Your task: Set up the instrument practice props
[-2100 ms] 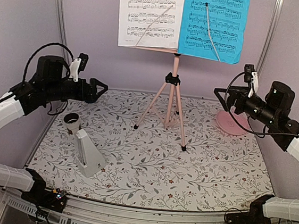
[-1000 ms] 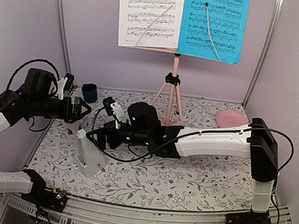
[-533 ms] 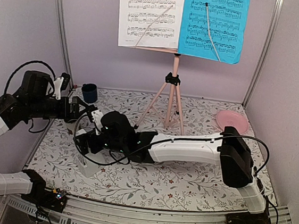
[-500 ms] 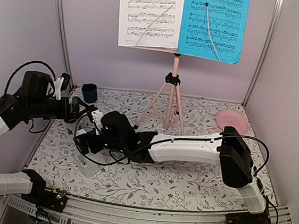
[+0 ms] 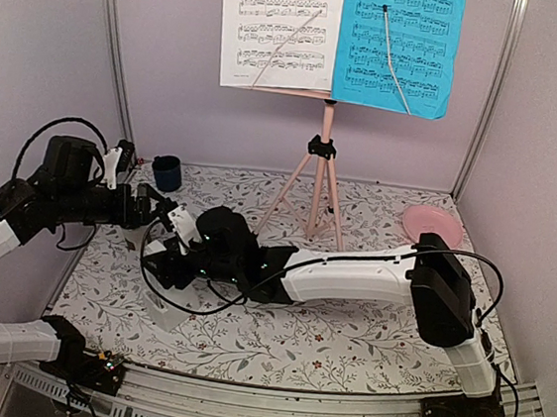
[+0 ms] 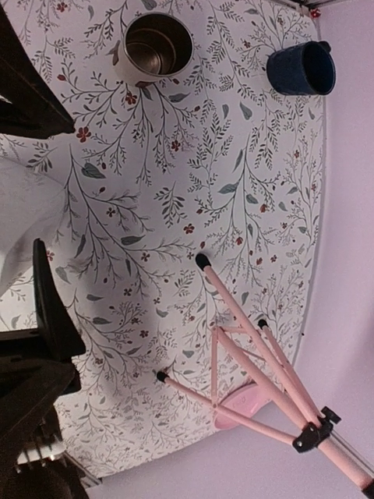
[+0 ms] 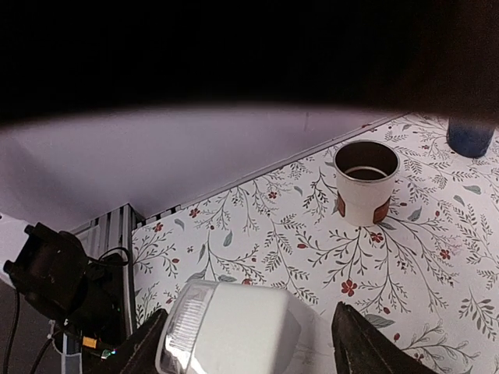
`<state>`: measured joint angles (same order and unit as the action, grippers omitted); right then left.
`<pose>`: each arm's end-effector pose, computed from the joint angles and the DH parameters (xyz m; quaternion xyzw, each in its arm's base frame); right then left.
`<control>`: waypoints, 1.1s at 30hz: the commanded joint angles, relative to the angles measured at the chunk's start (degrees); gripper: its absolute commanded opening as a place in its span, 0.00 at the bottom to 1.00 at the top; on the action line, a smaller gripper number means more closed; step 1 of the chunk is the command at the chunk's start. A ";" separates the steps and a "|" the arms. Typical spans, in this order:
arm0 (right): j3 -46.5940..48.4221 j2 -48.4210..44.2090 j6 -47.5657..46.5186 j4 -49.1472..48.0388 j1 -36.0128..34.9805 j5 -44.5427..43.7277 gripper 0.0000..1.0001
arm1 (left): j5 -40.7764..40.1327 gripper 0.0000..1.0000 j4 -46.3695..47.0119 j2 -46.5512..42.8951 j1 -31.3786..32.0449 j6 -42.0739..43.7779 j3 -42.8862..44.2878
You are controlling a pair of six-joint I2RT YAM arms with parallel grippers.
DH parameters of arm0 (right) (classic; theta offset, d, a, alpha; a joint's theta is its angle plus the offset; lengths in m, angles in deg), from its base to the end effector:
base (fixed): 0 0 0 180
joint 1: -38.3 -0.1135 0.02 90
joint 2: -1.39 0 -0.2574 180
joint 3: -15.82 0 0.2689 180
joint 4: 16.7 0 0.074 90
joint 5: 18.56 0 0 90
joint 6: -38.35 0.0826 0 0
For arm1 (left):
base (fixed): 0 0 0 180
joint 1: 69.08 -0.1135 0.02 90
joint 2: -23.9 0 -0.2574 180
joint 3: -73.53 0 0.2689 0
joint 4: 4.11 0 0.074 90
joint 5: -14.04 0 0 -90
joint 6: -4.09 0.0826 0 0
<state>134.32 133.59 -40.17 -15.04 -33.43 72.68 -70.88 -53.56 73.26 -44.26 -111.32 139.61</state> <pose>0.1880 0.5752 0.1990 -0.4048 0.6845 0.4090 0.4476 0.2160 -0.1079 0.3017 0.0167 0.8769 -0.2384 0.4170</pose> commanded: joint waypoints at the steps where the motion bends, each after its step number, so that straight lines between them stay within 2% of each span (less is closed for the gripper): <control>1: -7.85 -5.58 -5.44 1.14 1.73 3.98 0.67 | 4.38 0.99 7.31 0.13 0.25 -0.58 -0.74; 7: -16.05 -13.80 -9.41 -2.17 3.20 8.34 0.63 | 6.67 0.99 10.09 1.55 0.33 -0.87 -1.50; 12: -23.57 -20.19 -13.66 -5.17 5.03 11.60 0.53 | 7.71 0.99 11.18 2.84 0.32 0.01 -1.72; 14: -26.26 -22.00 -14.61 -6.15 6.21 13.45 0.54 | 7.83 0.99 11.33 3.17 0.32 0.18 -2.02; 15: -27.19 -22.61 -14.80 -6.39 6.81 14.63 0.59 | 7.73 0.99 11.19 3.27 0.34 0.25 -2.18; 18: -27.46 -22.89 -14.84 -6.44 7.97 17.41 0.84 | 5.97 0.99 10.02 3.00 0.32 0.35 -2.22; 21: -24.45 -20.18 -14.33 -6.45 7.86 20.33 1.00 | 5.65 0.99 9.91 2.50 0.25 0.45 -1.97; 33: -9.36 -7.75 -12.92 -2.39 5.35 19.93 0.99 | 6.06 0.99 10.54 2.69 0.24 1.10 -1.78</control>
<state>121.00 122.05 -53.81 -19.56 -27.39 92.26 -64.80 -43.99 76.32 -44.17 -111.39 137.89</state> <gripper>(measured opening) 0.990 0.992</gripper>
